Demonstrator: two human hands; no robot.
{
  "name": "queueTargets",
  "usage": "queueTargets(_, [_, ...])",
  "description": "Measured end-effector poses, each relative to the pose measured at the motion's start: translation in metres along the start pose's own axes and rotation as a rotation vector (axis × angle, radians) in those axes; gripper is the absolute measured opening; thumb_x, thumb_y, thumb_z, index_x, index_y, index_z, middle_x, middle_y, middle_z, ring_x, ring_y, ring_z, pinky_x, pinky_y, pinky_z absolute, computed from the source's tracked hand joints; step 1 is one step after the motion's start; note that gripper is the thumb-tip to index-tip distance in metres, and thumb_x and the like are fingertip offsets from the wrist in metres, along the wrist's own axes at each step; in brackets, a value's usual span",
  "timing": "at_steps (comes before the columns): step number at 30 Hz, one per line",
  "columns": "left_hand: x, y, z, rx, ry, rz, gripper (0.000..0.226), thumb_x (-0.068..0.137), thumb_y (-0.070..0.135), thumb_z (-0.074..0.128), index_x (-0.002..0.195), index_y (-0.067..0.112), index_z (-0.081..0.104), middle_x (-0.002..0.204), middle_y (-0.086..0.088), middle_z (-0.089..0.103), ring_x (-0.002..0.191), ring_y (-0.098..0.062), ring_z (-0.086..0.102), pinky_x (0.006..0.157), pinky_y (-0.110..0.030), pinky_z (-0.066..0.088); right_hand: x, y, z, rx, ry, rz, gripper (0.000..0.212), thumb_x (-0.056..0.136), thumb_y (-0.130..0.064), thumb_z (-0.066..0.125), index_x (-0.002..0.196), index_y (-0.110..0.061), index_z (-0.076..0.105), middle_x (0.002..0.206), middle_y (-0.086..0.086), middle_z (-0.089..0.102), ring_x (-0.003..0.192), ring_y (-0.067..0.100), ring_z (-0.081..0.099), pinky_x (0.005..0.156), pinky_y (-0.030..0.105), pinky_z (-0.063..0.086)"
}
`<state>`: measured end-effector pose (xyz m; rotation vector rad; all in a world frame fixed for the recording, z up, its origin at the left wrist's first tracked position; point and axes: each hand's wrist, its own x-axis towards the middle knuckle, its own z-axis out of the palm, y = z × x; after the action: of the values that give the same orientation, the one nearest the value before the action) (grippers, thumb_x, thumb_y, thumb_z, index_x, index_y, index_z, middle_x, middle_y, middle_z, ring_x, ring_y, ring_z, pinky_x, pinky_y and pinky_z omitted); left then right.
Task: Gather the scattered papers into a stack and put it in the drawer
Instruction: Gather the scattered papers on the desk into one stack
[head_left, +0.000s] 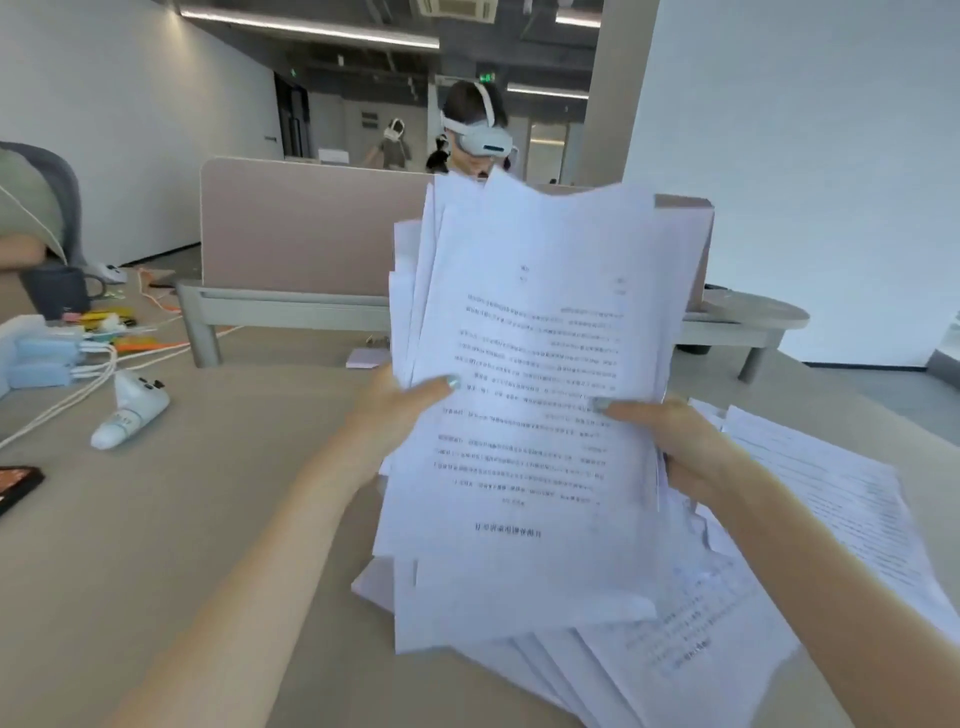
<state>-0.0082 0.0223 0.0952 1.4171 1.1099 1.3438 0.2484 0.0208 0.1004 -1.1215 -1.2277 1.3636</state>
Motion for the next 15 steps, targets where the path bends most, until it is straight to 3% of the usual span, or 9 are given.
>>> queueTargets(3, [0.021,0.059,0.011,0.083,0.052,0.193,0.015,0.087,0.021,0.063,0.085,0.035,0.062,0.080,0.024,0.064,0.064,0.016,0.061,0.056,-0.005,0.047,-0.001,-0.051,-0.006,0.069,0.044,-0.220,0.024,0.083,-0.006,0.061,0.105,-0.016,0.066,0.093,-0.005,0.077,0.085,0.013,0.073,0.071,0.026,0.060])
queueTargets(5, [0.027,0.076,0.018,0.072,0.053,0.260,0.009,0.086,0.026,0.064,0.094,0.031,0.064,0.082,0.024,0.065,0.064,0.017,0.062,0.055,-0.004,0.046,-0.002,-0.070,-0.011,0.067,0.035,-0.286,0.026,0.084,-0.010,0.060,0.107,-0.021,0.064,0.093,-0.009,0.076,0.087,0.010,0.072,0.071,0.026,0.060])
queueTargets(8, [0.026,0.067,0.025,0.078,0.037,0.229,0.029,0.084,0.040,0.063,0.111,0.032,0.061,0.095,0.025,0.065,0.084,0.009,0.064,0.065,-0.011,0.048,-0.004,-0.068,-0.018,0.036,0.011,-0.305,0.021,0.089,-0.010,0.056,0.103,-0.023,0.065,0.092,-0.011,0.076,0.086,0.009,0.072,0.073,0.025,0.059])
queueTargets(12, [0.017,0.025,0.030,0.020,0.035,0.121,0.026,0.084,0.041,0.063,0.109,0.038,0.059,0.105,0.021,0.064,0.105,-0.008,0.061,0.088,-0.025,0.049,-0.004,-0.032,-0.027,0.001,0.011,-0.222,0.019,0.087,-0.011,0.058,0.102,-0.020,0.066,0.102,-0.003,0.073,0.088,0.011,0.072,0.077,0.027,0.059])
queueTargets(15, [0.010,0.007,0.035,-0.008,0.035,0.079,0.014,0.087,0.036,0.060,0.096,0.046,0.056,0.101,0.029,0.059,0.105,-0.006,0.058,0.096,-0.031,0.043,-0.006,-0.013,-0.028,-0.029,0.023,-0.175,0.017,0.087,-0.013,0.061,0.103,-0.016,0.066,0.097,-0.005,0.075,0.085,0.010,0.072,0.072,0.025,0.060])
